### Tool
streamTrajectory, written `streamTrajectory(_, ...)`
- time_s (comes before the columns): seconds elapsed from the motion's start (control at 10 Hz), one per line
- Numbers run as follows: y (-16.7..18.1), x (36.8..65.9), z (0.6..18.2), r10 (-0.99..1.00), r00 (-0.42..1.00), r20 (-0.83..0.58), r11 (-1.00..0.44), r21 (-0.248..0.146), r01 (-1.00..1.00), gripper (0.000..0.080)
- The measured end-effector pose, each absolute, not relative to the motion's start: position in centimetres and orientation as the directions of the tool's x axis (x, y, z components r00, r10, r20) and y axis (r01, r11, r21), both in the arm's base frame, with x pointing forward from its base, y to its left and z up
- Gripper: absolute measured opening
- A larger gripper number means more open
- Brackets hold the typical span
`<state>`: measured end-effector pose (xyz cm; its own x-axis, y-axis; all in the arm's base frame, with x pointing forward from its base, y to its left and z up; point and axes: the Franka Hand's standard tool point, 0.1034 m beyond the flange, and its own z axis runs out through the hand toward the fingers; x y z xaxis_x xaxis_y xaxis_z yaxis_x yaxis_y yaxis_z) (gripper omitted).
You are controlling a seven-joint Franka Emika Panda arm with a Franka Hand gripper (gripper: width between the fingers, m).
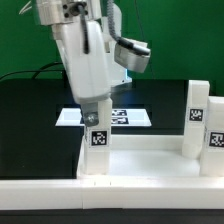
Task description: Assemble desk
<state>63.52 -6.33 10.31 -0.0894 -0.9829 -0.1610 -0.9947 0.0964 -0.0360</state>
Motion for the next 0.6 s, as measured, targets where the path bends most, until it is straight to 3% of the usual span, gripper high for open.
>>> streamTrajectory(0.2, -6.39, 63.51, 10.33, -0.948, -0.273, -0.166, 0.278, -0.008, -0.961, 0.0294)
streamTrajectory(0.6, -6.48, 63.35, 10.25, -0.897, -0.413, -0.158, 0.415, 0.02, -0.909, 0.03)
